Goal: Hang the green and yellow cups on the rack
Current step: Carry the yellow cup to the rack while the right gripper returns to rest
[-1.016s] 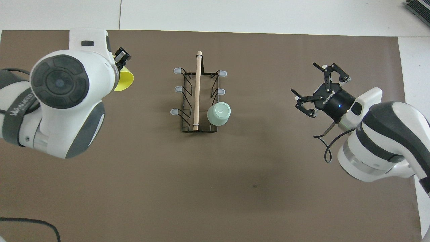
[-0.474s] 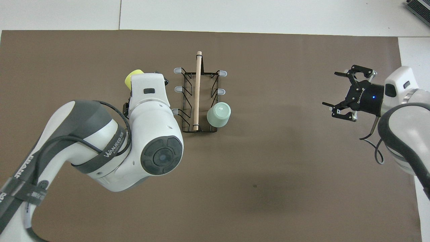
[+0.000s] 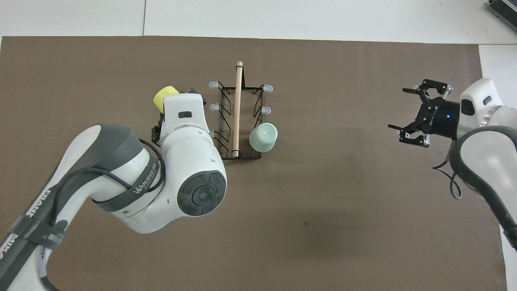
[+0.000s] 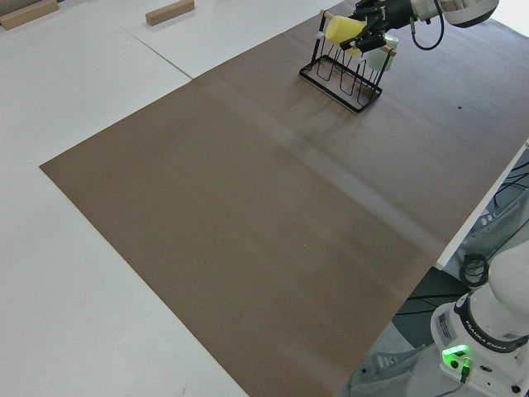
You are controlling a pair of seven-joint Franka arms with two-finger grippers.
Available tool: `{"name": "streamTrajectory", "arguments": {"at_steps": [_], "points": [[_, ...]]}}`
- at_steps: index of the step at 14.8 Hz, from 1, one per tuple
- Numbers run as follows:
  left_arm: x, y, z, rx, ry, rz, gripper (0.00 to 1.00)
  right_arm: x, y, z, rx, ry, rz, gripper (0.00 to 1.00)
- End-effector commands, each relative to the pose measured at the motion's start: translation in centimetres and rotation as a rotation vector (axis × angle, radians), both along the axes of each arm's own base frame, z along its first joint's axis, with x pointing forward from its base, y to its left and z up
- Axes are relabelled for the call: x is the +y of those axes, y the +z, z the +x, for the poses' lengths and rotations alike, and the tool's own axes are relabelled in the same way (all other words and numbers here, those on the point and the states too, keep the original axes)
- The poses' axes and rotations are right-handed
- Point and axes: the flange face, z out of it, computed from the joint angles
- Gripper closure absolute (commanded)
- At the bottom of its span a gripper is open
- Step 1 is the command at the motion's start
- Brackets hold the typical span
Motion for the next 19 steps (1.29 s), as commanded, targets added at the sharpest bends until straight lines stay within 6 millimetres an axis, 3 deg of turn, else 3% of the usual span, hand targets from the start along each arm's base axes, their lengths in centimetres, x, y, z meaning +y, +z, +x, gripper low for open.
{"name": "streamTrajectory", "arguments": {"at_steps": [1, 5, 8, 14, 19], "points": [[-0.1, -0.6, -2.2, -0.052, 0.019, 0.030, 1.00, 2.9, 0.9, -1.1, 0.039, -0.112, -0.062, 0.00], [-0.5, -1.7, -2.6, -0.091, 0.064, 0.045, 1.00, 7.9, 2.1, -1.9, 0.044, -0.355, -0.107, 0.00], [-1.7, -3.7, -4.0, -0.113, 0.070, 0.035, 1.00, 9.3, 5.2, -1.6, 0.072, -0.598, -0.075, 0.00], [-2.9, -5.5, -4.3, -0.187, 0.073, 0.075, 1.00, 5.9, 14.7, -1.6, 0.164, -0.879, -0.065, 0.00], [-2.7, -4.8, -3.2, -0.235, 0.083, 0.105, 1.00, 2.0, 18.8, -2.9, 0.276, -1.014, -0.007, 0.00]]}}
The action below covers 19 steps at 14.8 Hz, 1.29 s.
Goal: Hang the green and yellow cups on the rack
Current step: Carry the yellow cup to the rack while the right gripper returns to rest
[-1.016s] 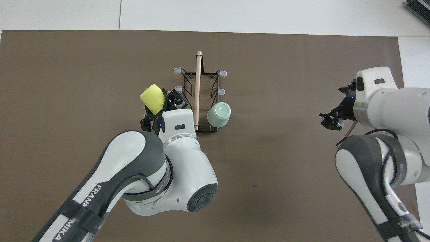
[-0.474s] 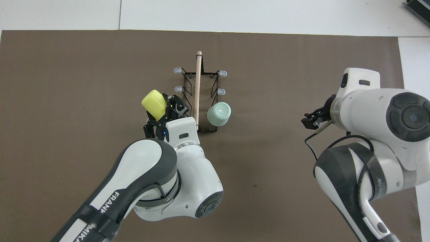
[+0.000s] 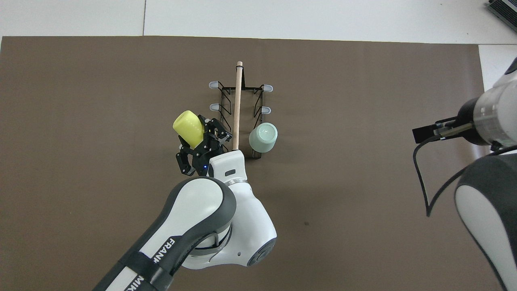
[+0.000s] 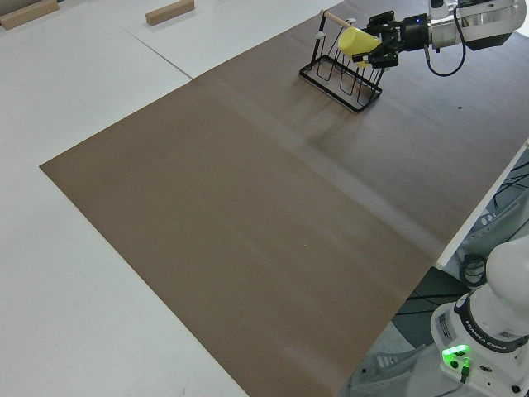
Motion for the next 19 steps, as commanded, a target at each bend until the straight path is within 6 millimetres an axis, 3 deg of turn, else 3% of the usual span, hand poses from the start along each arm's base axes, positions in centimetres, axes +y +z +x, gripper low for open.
{"name": "streamTrajectory", "arguments": {"at_steps": [1, 4, 8, 11, 14, 18, 19], "points": [[-0.4, 0.3, 1.1, -0.052, 0.018, 0.014, 1.00, -1.6, 1.6, 0.0, 0.034, -0.076, 0.037, 0.00], [-0.6, 0.1, 1.4, -0.058, 0.030, 0.016, 1.00, -4.0, 0.8, -0.3, 0.110, -0.128, 0.034, 0.00], [-1.7, -3.3, 2.3, -0.072, 0.049, 0.057, 1.00, -4.2, -0.9, 1.3, 0.163, -0.134, 0.031, 0.00], [-2.4, -3.3, 1.7, -0.079, 0.042, 0.054, 1.00, -4.0, -2.0, 0.9, 0.174, -0.124, 0.032, 0.00], [-3.1, -3.3, 0.9, -0.082, 0.031, 0.058, 1.00, -3.7, -1.9, 0.9, 0.159, -0.117, 0.052, 0.00], [-3.7, -3.5, -0.1, -0.081, 0.036, 0.067, 1.00, -7.1, -1.1, 1.6, 0.099, -0.190, 0.155, 0.00], [-4.0, -3.4, -0.4, -0.082, 0.029, 0.066, 1.00, -7.1, -1.1, 1.6, 0.107, -0.187, 0.149, 0.00]]}}
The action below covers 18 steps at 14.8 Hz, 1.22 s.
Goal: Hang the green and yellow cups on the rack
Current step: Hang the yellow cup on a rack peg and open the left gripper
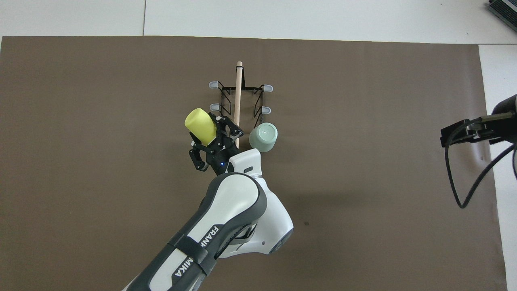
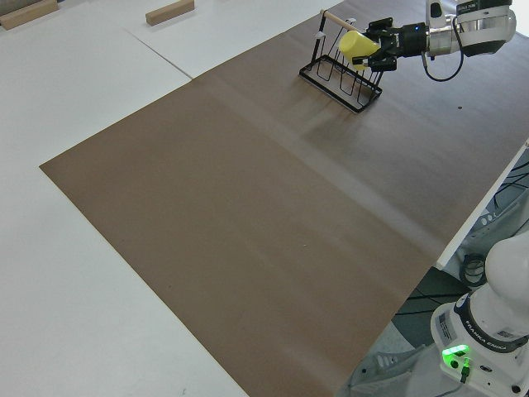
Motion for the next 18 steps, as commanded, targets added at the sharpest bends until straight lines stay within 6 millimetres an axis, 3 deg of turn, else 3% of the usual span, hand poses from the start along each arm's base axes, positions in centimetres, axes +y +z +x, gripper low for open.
{"name": "streamTrajectory", "arguments": {"at_steps": [1, 3, 5, 8, 9, 14, 18], "points": [[-0.5, 0.3, -0.6, -0.022, 0.004, 0.007, 1.00, -1.1, 0.4, -0.2, -0.004, -0.029, 0.029, 0.00], [-0.4, 0.4, -0.6, -0.024, 0.006, 0.007, 1.00, -0.7, 0.3, -0.2, 0.000, -0.007, -0.005, 0.00], [-0.5, 0.3, -0.7, -0.022, 0.004, 0.005, 0.81, -0.2, 0.2, -0.1, 0.001, 0.006, -0.021, 0.00], [-0.4, 0.4, -0.5, -0.022, 0.008, 0.005, 0.21, 0.2, 0.2, 0.0, -0.012, 0.007, -0.012, 0.00], [-0.2, 0.6, -0.3, -0.019, 0.009, 0.011, 0.09, 0.2, 0.2, 0.0, -0.010, 0.007, -0.012, 0.00], [-0.1, 1.5, 0.1, -0.022, 0.005, -0.004, 0.01, 0.2, 0.1, -0.1, -0.007, 0.004, -0.011, 0.00], [1.2, 5.5, 1.0, 0.038, -0.050, 0.024, 0.01, 0.1, 0.1, 0.0, -0.016, 0.005, -0.014, 0.00]]}}
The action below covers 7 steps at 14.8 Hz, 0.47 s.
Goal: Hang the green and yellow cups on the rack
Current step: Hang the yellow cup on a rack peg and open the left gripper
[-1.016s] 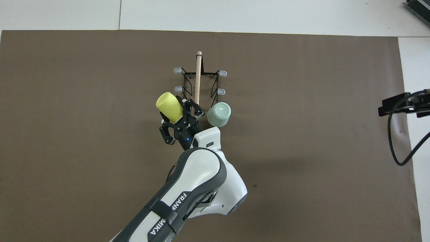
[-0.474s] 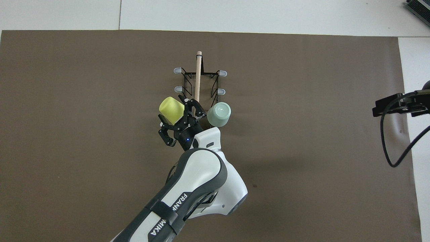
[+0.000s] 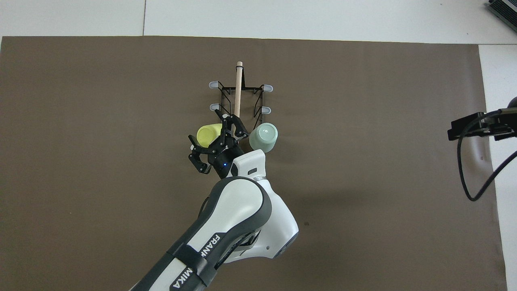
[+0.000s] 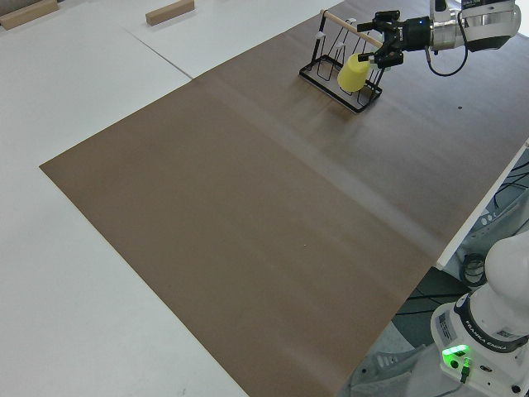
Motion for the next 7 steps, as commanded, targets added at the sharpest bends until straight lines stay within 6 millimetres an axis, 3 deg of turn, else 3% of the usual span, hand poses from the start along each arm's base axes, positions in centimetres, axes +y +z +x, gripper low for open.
{"name": "streamTrajectory", "arguments": {"at_steps": [1, 7], "points": [[1.7, 3.8, 0.9, 0.092, -0.060, 0.011, 0.01, -0.1, 0.1, 0.0, -0.014, 0.000, -0.019, 0.00], [4.8, 8.4, 2.9, 0.322, -0.232, 0.103, 0.01, 0.4, -1.2, -1.0, 0.012, -0.011, -0.053, 0.00]]}}
